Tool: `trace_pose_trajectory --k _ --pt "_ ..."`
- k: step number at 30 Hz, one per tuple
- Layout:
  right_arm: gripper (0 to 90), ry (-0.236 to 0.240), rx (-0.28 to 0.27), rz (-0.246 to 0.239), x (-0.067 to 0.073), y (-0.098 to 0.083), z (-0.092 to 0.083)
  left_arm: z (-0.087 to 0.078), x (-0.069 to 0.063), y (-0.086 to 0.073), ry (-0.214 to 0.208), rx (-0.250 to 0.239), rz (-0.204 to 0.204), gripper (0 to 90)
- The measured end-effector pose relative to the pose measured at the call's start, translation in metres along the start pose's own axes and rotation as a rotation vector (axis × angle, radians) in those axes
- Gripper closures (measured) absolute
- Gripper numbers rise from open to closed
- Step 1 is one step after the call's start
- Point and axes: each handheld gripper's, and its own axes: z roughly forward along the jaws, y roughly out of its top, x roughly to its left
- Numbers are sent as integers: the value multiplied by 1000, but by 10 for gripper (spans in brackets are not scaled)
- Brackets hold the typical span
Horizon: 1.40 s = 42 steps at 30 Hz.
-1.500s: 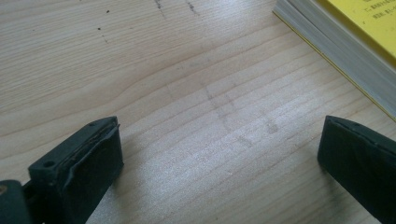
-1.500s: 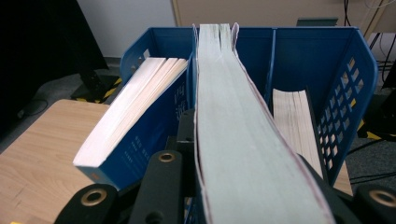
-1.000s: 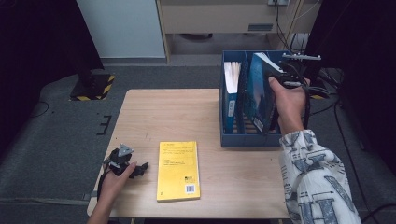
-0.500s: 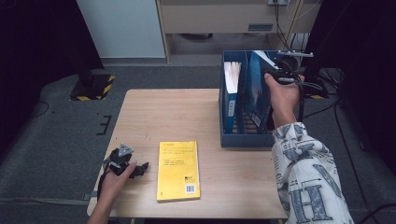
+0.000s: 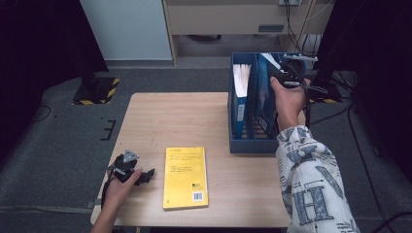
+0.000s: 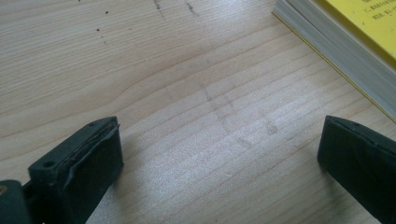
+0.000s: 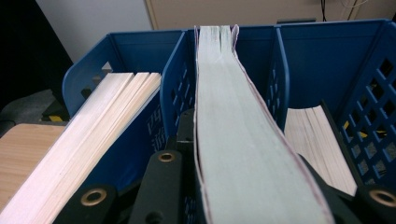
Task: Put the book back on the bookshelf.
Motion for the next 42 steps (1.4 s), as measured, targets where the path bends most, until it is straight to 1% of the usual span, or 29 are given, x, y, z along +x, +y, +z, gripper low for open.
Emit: trace_pose_trajectory --k 5,8,15,23,30,37,42 --pt "737 -3 7 -9 2 -6 5 0 0 0 0 0 0 0" --pt "737 -3 10 0 1 -10 8 0 0 0 0 -2 0 0" --pt "737 -10 24 -1 0 -18 15 1 -1 0 -1 -3 -3 0" --pt "737 -16 26 14 0 -19 21 1 0 0 -1 -2 2 0" --pt "737 -17 33 0 3 -22 25 1 -1 0 -2 -2 -2 0" --pt "737 -11 40 8 4 -28 29 1 -1 0 -1 -2 -3 0" --pt "736 -13 39 5 5 -28 29 1 -1 0 -2 -2 -2 0"
